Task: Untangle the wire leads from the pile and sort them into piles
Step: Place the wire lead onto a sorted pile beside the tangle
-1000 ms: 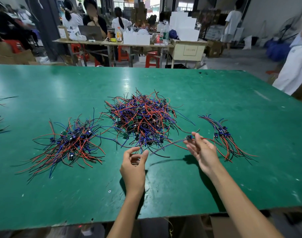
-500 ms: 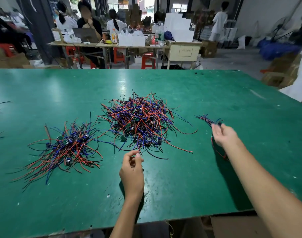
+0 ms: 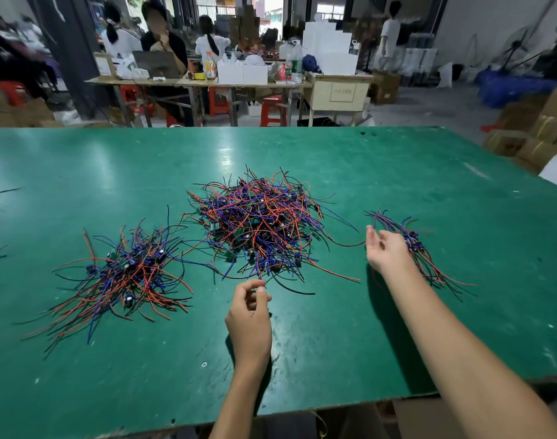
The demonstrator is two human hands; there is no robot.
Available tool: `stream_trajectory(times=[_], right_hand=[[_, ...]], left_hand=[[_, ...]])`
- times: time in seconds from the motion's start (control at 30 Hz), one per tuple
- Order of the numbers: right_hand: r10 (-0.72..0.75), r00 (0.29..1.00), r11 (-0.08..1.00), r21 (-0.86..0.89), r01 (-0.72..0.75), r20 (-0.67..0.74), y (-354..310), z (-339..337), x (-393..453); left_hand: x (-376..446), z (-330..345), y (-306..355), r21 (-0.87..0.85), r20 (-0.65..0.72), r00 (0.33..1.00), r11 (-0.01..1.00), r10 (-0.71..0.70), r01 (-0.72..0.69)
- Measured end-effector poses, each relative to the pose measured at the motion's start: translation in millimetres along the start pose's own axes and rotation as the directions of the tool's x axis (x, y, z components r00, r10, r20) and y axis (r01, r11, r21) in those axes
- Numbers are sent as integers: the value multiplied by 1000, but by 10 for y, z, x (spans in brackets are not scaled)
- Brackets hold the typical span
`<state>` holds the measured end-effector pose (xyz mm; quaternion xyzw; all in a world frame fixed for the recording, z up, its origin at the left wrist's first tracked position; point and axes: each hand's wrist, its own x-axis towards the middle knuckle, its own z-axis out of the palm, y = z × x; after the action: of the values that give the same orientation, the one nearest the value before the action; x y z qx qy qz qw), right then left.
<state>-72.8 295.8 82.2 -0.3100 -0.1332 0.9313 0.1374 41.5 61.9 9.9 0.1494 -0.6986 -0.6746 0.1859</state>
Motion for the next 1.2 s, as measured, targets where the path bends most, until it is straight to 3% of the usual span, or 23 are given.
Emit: stream_trajectory(times=[0.13, 0.27, 0.37, 0.53, 0.6, 0.63, 0.7, 0.77, 0.8, 0.87, 0.93, 1.0, 1.1, 1.2], right_hand=[[-133, 990, 962, -249, 116, -53, -223, -59, 38], [-246, 966, 937, -275, 216, -80, -421, -256, 72], [-241, 964, 941, -269, 204, -113, -415, -369, -17], [-280, 945, 868, -464, 175, -167, -175, -464, -234], [-308, 946, 702, -696, 154, -102, -109, -489, -252], [-345, 937, 555, -818, 153, -60, -83, -505, -254], [-457, 888, 143, -981, 130, 51, -62, -559, -241], [-527, 816, -272, -957, 104, 238, -74, -603, -244], [-508, 787, -428, -896, 120, 349, -75, -614, -225], [-355, 773, -628, -747, 218, 525, -53, -583, -158], [-178, 803, -689, -654, 312, 570, -9, -501, -61], [-110, 845, -719, -629, 296, 523, -1, -437, 62], [-203, 868, -687, -697, 203, 453, -112, -365, 233], [-221, 854, -678, -704, 212, 471, -257, -330, 382]], left_hand=[[6, -18, 0, 12, 14, 1000, 1000, 3, -3], [12, 0, 8, 26, 26, 1000, 1000, 1, -2], [13, 6, 9, 47, 27, 1000, 999, 1, -3], [14, 8, 9, 63, 34, 999, 998, -7, 5], [10, 8, 16, 66, 35, 999, 998, -6, 3], [6, 11, 19, 68, 35, 999, 998, -5, 3], [0, 12, 25, 67, 35, 999, 998, -5, 3], [-5, 13, 30, 67, 38, 999, 998, -9, 6], [-5, 15, 32, 68, 42, 999, 998, -9, 6], [-2, 16, 33, 71, 51, 999, 997, -9, 5], [-6, 12, 38, 70, 61, 998, 998, -9, 4], [-12, 3, 34, 69, 71, 997, 998, -9, 4], [-18, 1, 32, 58, 83, 996, 998, -10, 5], [-13, -3, 37, 57, 81, 997, 998, -7, 2]])
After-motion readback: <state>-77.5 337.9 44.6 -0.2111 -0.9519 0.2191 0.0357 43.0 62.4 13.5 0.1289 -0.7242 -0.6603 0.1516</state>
